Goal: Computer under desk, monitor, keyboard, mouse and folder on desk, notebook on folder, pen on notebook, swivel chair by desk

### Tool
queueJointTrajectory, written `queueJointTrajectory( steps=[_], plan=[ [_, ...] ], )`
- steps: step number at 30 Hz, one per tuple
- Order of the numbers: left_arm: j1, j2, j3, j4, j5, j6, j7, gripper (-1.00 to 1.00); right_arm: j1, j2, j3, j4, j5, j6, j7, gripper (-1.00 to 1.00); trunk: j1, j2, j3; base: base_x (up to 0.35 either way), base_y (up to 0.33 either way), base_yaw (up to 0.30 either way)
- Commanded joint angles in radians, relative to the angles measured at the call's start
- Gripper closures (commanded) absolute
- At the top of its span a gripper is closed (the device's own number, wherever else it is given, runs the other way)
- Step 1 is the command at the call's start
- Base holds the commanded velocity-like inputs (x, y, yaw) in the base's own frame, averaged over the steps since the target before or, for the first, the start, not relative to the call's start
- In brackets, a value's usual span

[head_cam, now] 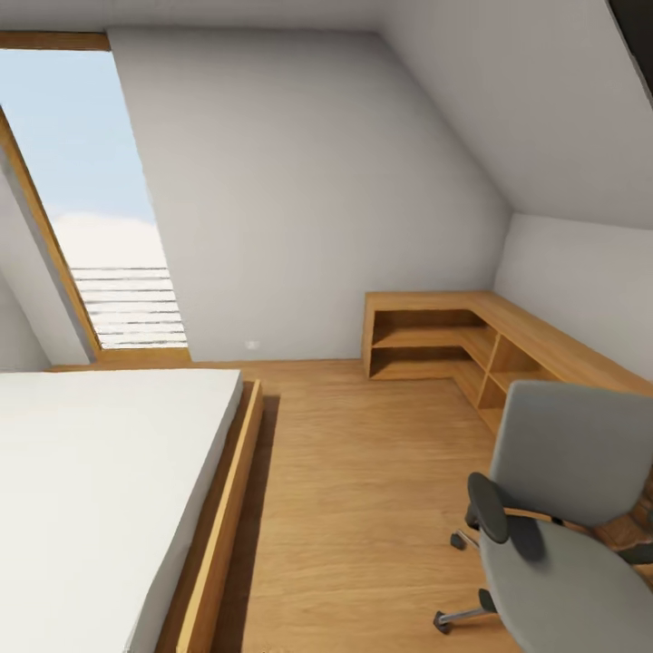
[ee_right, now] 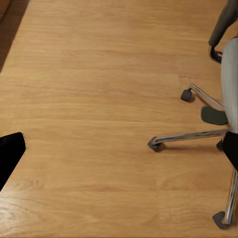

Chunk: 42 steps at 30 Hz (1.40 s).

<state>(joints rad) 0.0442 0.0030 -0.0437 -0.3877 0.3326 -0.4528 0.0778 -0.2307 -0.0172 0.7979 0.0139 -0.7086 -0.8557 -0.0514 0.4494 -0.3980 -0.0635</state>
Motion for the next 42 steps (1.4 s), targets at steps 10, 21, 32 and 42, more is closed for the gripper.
queueJointTrajectory(
  steps=[10,21,32,42],
  plan=[
    [0.000,-0.001,-0.006,-0.001,0.000,-0.001,0.008,-1.00,-0.001,-0.001,0.006,0.001,-0.002,-0.003,-0.007,-1.00,0.001,-0.002,-0.002,0.046,0.000,0.219],
    [0.000,-0.001,-0.008,0.000,0.000,-0.001,0.008,-1.00,-0.001,-0.001,0.006,0.001,-0.001,-0.003,-0.006,-1.00,0.001,-0.002,-0.002,0.286,0.000,0.038],
    [0.000,-0.003,-0.008,0.000,0.000,0.000,0.008,-1.00,-0.001,-0.001,0.004,0.001,-0.001,-0.003,-0.005,-1.00,0.001,-0.002,0.003,0.265,0.000,-0.031],
    [0.000,-0.003,-0.008,0.000,-0.001,-0.001,0.007,-1.00,-0.001,-0.001,0.004,0.001,-0.002,-0.003,-0.005,-1.00,0.001,-0.002,0.008,0.051,0.000,-0.062]
  ],
)
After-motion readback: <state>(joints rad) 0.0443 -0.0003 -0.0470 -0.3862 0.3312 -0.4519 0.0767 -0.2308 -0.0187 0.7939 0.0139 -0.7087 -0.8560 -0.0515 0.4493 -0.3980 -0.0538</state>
